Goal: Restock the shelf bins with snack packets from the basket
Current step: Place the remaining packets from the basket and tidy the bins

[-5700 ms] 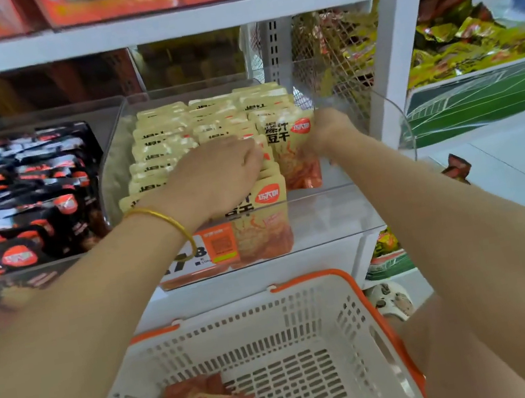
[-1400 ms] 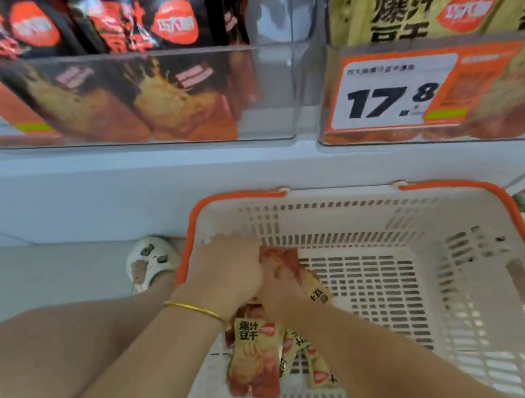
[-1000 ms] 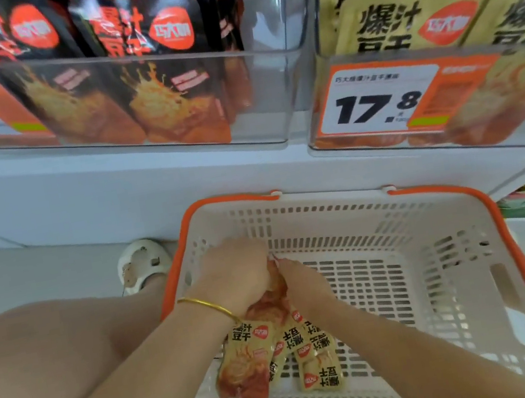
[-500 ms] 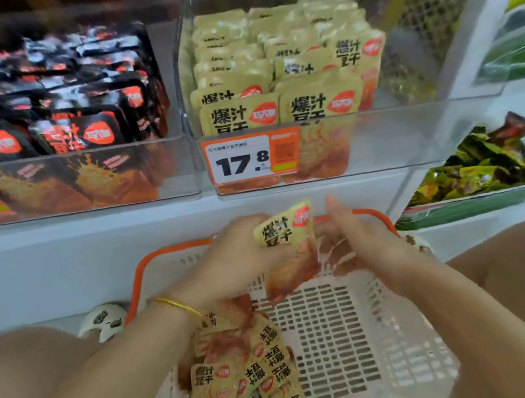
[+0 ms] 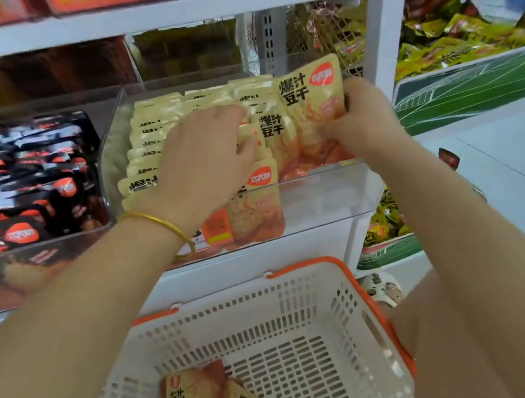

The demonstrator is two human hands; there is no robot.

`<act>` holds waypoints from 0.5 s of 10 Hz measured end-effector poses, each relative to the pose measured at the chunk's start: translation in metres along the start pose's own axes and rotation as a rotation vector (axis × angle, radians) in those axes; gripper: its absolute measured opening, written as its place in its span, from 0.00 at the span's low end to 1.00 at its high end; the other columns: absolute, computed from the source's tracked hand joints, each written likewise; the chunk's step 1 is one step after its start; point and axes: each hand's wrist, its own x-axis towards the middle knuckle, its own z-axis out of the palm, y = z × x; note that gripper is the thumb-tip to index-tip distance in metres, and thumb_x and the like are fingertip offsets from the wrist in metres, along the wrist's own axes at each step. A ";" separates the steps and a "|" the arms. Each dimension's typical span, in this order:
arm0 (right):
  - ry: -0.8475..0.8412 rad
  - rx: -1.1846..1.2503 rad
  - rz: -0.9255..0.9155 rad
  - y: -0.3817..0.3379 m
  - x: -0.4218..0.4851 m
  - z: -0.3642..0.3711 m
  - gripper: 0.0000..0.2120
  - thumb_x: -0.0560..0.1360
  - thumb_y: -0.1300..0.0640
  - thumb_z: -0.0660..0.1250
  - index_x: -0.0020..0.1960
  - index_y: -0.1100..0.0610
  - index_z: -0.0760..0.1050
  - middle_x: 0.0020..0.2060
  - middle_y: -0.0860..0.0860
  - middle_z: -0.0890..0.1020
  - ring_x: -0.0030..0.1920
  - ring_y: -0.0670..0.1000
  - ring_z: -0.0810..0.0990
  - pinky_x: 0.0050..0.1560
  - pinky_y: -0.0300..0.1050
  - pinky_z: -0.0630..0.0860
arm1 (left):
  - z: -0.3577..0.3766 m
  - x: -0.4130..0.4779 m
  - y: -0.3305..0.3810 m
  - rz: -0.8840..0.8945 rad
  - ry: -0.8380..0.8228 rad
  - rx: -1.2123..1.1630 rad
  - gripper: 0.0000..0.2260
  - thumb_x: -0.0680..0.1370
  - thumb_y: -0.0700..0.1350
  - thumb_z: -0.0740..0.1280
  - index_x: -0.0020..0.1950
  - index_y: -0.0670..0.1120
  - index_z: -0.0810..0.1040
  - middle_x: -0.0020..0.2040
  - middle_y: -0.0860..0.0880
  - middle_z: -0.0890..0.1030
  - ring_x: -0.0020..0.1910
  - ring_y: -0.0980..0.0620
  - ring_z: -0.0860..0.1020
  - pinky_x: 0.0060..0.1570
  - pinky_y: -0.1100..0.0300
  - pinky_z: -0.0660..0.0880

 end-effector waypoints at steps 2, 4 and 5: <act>-0.329 0.059 0.378 0.014 0.047 0.043 0.22 0.72 0.65 0.70 0.64 0.64 0.72 0.61 0.60 0.77 0.61 0.59 0.77 0.60 0.52 0.76 | 0.019 0.007 -0.009 -0.061 -0.223 0.058 0.21 0.83 0.52 0.48 0.65 0.44 0.73 0.65 0.44 0.74 0.65 0.45 0.70 0.62 0.49 0.68; -0.412 -0.167 0.337 0.011 0.055 0.052 0.07 0.72 0.62 0.71 0.46 0.61 0.74 0.50 0.60 0.80 0.45 0.56 0.81 0.44 0.44 0.81 | 0.020 0.007 -0.009 -0.055 -0.216 0.060 0.21 0.82 0.52 0.47 0.64 0.44 0.73 0.65 0.44 0.74 0.65 0.45 0.70 0.62 0.49 0.69; -0.497 -0.149 0.380 0.013 0.056 0.054 0.09 0.76 0.65 0.66 0.38 0.60 0.69 0.37 0.57 0.77 0.30 0.53 0.78 0.21 0.38 0.75 | 0.022 0.007 -0.010 -0.053 -0.201 0.055 0.20 0.83 0.51 0.48 0.65 0.44 0.73 0.65 0.44 0.74 0.66 0.45 0.69 0.63 0.50 0.68</act>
